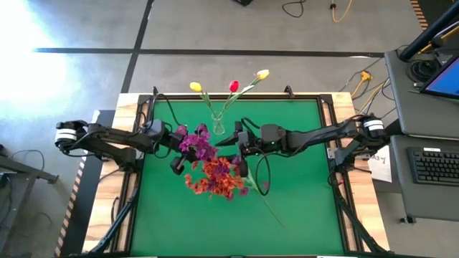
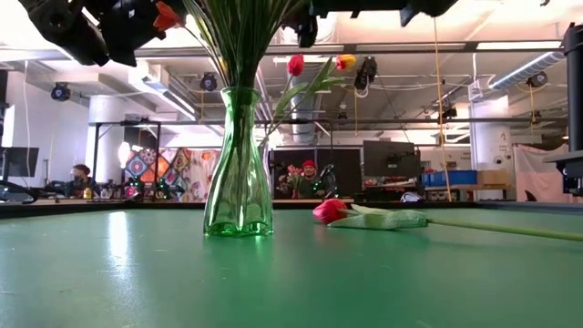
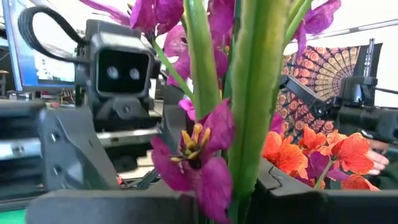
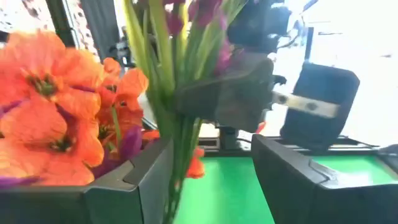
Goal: Sort flowers into vase by color
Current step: Put the violet flowers into the green vase
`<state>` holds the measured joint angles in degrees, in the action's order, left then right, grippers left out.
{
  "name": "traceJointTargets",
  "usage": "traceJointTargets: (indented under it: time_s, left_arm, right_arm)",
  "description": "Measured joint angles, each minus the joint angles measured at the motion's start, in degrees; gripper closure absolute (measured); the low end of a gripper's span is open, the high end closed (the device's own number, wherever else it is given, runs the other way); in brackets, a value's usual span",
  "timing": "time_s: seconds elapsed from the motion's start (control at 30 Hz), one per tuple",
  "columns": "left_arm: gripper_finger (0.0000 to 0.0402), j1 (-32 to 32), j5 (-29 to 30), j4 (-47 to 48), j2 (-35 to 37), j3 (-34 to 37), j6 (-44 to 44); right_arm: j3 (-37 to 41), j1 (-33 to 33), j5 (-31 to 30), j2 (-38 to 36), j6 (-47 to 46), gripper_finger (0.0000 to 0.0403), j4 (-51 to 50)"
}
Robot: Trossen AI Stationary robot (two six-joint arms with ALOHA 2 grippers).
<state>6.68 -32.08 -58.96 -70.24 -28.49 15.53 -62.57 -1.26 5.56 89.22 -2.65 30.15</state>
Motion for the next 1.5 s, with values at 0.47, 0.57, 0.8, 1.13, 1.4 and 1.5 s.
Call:
traceJointTargets:
  time_s: [0.47, 0.57, 0.8, 1.13, 1.4, 1.5]
  left_arm:
    - [0.0361, 0.0, 0.1, 0.4, 0.0, 0.0, 0.0]
    - [0.0361, 0.0, 0.1, 0.5, 0.0, 0.0, 0.0]
    - [0.0361, 0.0, 0.1, 0.9, -0.1, 0.0, -0.1]
    - [0.0361, 0.0, 0.1, 1.4, -1.1, 0.0, 0.0]
    - [0.0361, 0.0, 0.1, 1.3, -1.1, 0.0, 0.0]
    - [0.0361, 0.0, 0.1, 1.3, -1.1, 0.0, 0.0]
  right_arm:
    - [0.0, -0.4, -10.7, -13.4, -5.9, 0.0193, -28.9]
    - [0.0, -0.5, -16.2, -15.6, -7.9, 0.0193, -35.9]
    - [0.0, -0.5, -19.7, -18.6, -14.2, 0.0193, -47.0]
    - [1.6, -2.9, -19.1, -19.0, -21.5, 0.0193, -58.2]
    - [17.0, -10.2, -19.1, -18.5, -20.1, 0.0193, -36.7]
    - [25.0, -12.2, -19.0, -15.2, -18.3, 0.0193, -18.6]
